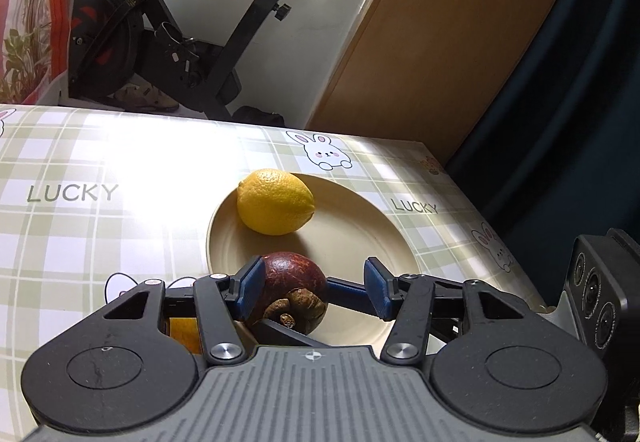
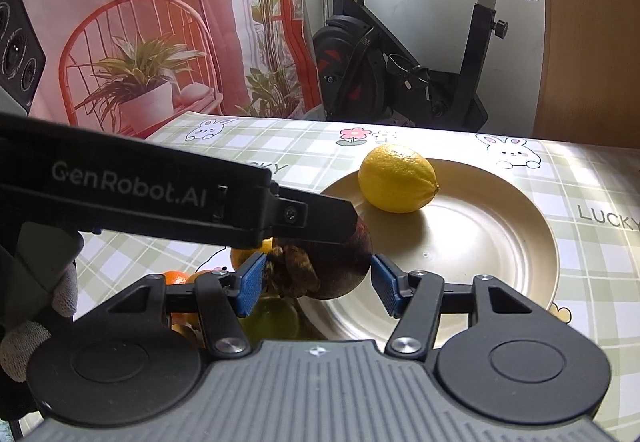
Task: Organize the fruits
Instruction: 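Carry the mangosteen onto the plate beside the lemon and open the left gripper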
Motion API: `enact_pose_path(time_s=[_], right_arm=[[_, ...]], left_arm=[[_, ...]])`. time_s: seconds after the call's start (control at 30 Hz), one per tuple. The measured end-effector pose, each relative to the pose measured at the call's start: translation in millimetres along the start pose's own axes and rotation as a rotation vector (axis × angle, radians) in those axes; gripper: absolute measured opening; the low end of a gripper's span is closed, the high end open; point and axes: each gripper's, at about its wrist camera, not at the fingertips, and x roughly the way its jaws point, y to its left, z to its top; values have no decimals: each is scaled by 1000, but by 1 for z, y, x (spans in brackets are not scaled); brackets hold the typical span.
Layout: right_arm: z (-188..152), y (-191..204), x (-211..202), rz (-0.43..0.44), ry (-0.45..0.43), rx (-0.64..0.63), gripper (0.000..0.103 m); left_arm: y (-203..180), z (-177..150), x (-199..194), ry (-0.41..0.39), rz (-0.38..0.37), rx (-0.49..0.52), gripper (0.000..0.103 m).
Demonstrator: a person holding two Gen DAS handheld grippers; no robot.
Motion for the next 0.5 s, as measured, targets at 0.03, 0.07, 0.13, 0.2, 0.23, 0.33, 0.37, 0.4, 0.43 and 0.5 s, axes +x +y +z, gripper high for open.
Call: enact_pose_path(time_s=[0.03, 0.07, 0.13, 0.2, 0.23, 0.33, 0.37, 0.4, 0.43, 0.5], right_arm=[[1, -2, 3, 2, 9, -2, 60], [2, -5, 5, 9, 5, -5, 59], [5, -7, 9, 20, 7, -10, 59], [9, -10, 13, 26, 12, -22, 59], [11, -11, 16, 31, 10, -28, 59], [16, -14, 23, 30, 3, -38, 59], [17, -15, 24, 28, 1, -38, 59], [19, -16, 26, 24, -3, -33, 59], [19, -18, 26, 19, -8, -27, 59], [21, -19, 27, 17, -10, -17, 59]], left_arm=[[1, 2, 2, -1, 7, 4, 56], [5, 4, 5, -1, 11, -2, 56], [14, 9, 11, 11, 15, -33, 56], [21, 14, 16, 14, 19, -62, 56], [24, 15, 16, 9, 23, -67, 56], [29, 22, 11, -21, 25, -78, 56], [30, 25, 9, -32, 30, -79, 56], [29, 27, 7, -40, 38, -76, 56], [29, 28, 5, -46, 44, -71, 56], [27, 32, -1, -60, 63, -51, 56]])
